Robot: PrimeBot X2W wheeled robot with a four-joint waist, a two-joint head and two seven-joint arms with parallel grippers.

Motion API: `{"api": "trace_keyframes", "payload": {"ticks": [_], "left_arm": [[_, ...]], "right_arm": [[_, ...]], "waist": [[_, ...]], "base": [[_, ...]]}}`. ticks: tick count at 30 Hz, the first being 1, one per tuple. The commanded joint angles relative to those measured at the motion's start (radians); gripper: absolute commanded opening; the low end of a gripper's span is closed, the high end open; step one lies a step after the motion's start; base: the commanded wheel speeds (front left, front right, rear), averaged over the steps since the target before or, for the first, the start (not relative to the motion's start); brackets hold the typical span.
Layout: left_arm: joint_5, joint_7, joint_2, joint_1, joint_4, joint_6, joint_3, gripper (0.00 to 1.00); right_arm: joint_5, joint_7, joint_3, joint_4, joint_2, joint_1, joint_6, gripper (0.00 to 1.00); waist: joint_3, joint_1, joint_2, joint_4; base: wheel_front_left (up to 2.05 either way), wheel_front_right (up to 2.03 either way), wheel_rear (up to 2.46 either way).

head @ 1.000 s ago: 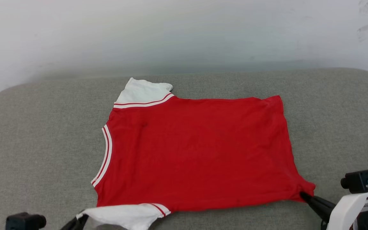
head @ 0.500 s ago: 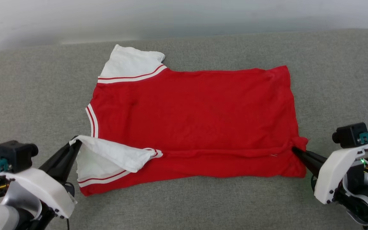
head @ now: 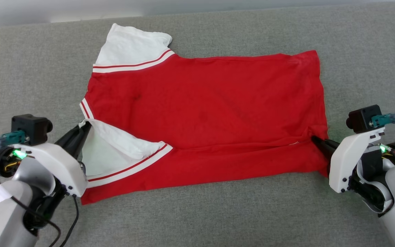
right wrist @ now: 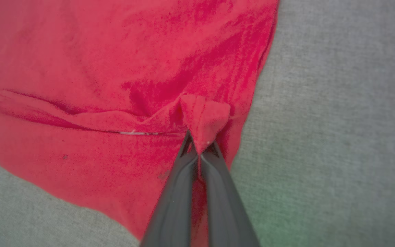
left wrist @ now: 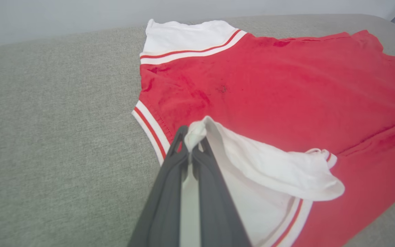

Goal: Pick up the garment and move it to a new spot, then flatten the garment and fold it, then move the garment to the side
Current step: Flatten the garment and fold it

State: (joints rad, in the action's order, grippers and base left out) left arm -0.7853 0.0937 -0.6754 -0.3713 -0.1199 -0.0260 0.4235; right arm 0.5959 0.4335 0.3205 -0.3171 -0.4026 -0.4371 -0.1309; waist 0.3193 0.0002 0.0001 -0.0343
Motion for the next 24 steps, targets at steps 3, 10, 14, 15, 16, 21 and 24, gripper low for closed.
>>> {"api": "trace_keyframes", "payload": {"ticks": [3,10,14,15,16,21,24], "left_arm": [[0.012,-0.011,0.034,-0.035,-0.049,-0.005,0.019,0.00],[0.025,-0.129,0.130,-0.066,-0.170,0.028,0.010,1.00],[0.014,-0.195,0.168,-0.038,-0.217,0.045,-0.004,1.00],[0.008,-0.202,0.173,-0.028,-0.224,0.047,-0.008,1.00],[0.003,-0.208,0.175,-0.018,-0.225,0.052,-0.012,1.00],[0.027,-0.215,0.157,0.063,-0.191,0.106,-0.004,1.00],[0.035,-0.181,0.133,0.172,-0.090,0.187,0.004,1.00]], "right_arm": [[-0.017,-0.007,-0.002,-0.027,0.016,-0.022,0.000,0.00],[-0.075,-0.019,-0.011,-0.086,0.040,-0.012,0.001,1.00],[-0.076,-0.033,-0.026,-0.089,0.065,0.004,0.001,1.00],[-0.082,-0.034,-0.027,-0.089,0.065,0.011,0.001,1.00],[-0.091,-0.038,-0.025,-0.084,0.062,0.019,0.001,1.00],[-0.162,-0.042,-0.028,-0.049,0.043,0.067,0.001,1.00],[-0.233,0.019,-0.098,0.008,0.069,0.142,0.001,1.00]], "waist": [[-0.001,-0.0002,-0.0001,0.007],[-0.043,-0.0002,-0.0001,0.011],[-0.084,-0.0002,-0.0001,0.005],[-0.096,-0.0002,-0.0001,0.005],[-0.106,-0.0002,-0.0001,0.004],[-0.155,-0.0002,-0.0001,0.006],[-0.178,-0.0002,-0.0001,0.010]], "base": [[0.00,0.00,0.00],[0.00,0.00,0.00],[0.00,0.00,0.00],[0.00,0.00,0.00],[0.00,0.00,0.00],[0.00,0.00,0.00],[0.00,0.00,0.00]]}}
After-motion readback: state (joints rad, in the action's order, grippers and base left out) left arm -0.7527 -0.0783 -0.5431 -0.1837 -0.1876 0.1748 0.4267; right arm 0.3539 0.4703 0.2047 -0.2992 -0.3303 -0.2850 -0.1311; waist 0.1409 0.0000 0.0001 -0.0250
